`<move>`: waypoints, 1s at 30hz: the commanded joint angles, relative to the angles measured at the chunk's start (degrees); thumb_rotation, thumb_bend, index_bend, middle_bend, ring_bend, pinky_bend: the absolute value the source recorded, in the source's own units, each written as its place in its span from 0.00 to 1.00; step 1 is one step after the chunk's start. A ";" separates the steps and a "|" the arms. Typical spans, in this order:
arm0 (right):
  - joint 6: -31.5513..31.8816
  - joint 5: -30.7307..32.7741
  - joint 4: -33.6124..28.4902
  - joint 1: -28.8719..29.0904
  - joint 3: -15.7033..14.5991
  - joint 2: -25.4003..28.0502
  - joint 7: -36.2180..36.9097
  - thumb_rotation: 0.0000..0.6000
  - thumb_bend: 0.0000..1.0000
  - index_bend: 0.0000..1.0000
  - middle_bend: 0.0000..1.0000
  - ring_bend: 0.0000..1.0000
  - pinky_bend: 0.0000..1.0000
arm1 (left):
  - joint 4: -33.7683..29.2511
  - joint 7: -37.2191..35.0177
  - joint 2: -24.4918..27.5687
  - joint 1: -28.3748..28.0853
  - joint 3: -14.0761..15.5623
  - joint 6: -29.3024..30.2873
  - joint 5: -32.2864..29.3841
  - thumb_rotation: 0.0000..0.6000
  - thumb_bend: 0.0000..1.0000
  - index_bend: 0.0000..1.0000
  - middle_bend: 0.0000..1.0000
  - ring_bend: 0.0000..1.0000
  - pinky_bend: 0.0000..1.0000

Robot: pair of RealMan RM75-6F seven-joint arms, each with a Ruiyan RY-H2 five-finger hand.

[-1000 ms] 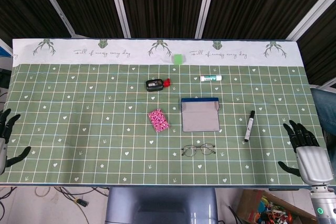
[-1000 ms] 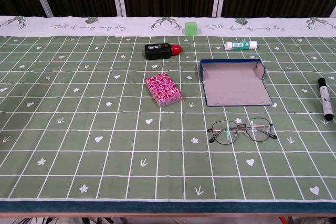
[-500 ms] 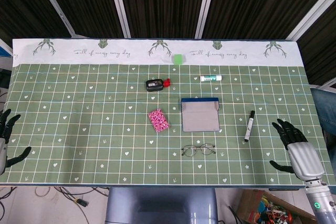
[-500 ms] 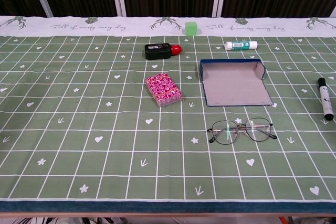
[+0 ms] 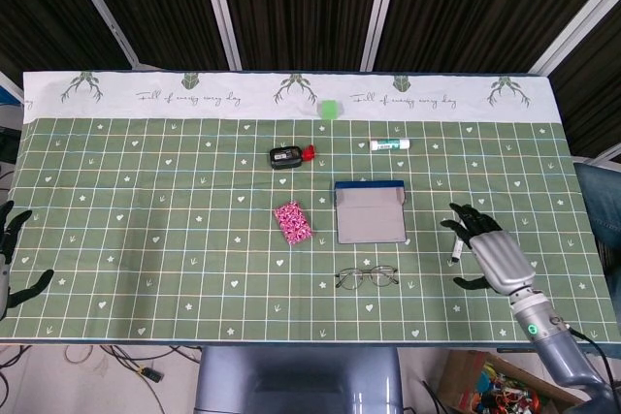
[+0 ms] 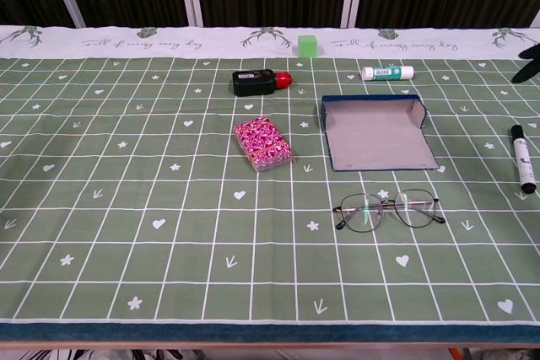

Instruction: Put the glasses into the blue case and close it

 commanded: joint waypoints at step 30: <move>-3.34 13.81 0.17 7.06 1.84 -21.02 -22.00 1.00 0.32 0.46 0.00 0.04 0.15 | 0.48 -0.54 -0.62 0.05 -0.82 0.32 -0.89 1.00 0.21 0.11 0.00 0.00 0.00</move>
